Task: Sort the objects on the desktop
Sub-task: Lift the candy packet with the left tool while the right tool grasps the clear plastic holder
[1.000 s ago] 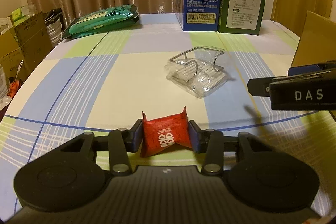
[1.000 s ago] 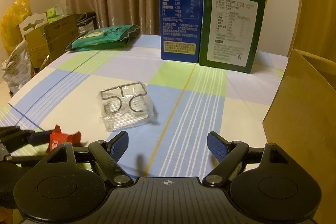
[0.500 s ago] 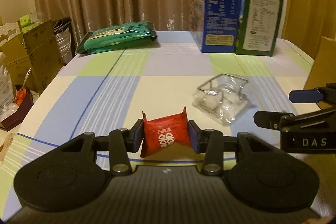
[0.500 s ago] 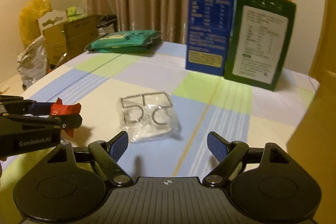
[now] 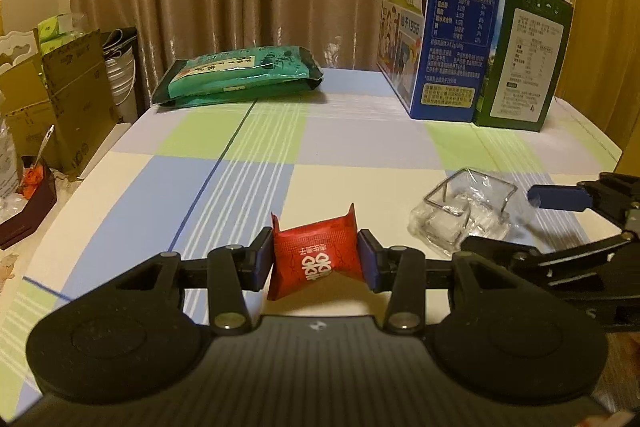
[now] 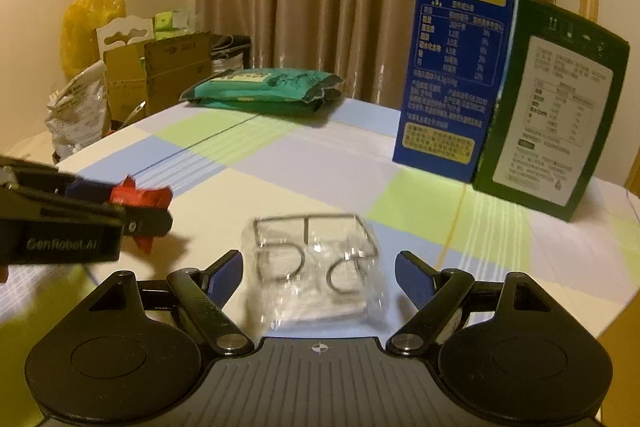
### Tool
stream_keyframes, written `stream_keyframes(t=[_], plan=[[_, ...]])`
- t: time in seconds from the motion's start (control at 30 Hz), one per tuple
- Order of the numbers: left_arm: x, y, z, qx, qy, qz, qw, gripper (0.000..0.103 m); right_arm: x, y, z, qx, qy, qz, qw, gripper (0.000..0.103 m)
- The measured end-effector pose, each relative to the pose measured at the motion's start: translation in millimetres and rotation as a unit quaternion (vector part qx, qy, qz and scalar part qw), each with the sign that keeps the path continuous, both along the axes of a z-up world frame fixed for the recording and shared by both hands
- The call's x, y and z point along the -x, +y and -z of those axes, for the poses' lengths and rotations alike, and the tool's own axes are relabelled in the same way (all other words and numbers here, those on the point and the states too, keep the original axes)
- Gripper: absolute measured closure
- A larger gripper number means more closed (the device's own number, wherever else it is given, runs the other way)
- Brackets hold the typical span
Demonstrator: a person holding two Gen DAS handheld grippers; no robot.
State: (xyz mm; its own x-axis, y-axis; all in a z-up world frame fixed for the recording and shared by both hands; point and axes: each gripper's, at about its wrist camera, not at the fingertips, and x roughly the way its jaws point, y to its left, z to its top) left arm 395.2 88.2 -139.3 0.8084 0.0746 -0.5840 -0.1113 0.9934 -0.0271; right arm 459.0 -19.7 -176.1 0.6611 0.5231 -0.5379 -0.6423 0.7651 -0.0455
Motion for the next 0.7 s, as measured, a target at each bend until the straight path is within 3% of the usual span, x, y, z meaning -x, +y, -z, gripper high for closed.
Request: stream_keyframes(t=[0.4, 0.53, 0.7], plan=[[-3, 10, 10, 0.023, 0.011, -0.009, 0.9996, 0.064, -20, 19, 11, -0.014, 0.021, 0.015, 1.0, 0.023], [-3, 8, 12, 0.02, 0.013, -0.007, 0.9997, 0.064, -18, 20, 13, -0.003, 0.024, 0.024, 0.999, 0.033], [-3, 6, 11, 0.02, 0.012, -0.006, 0.9997, 0.064, -12, 16, 9, -0.003, 0.033, 0.038, 0.999, 0.04]])
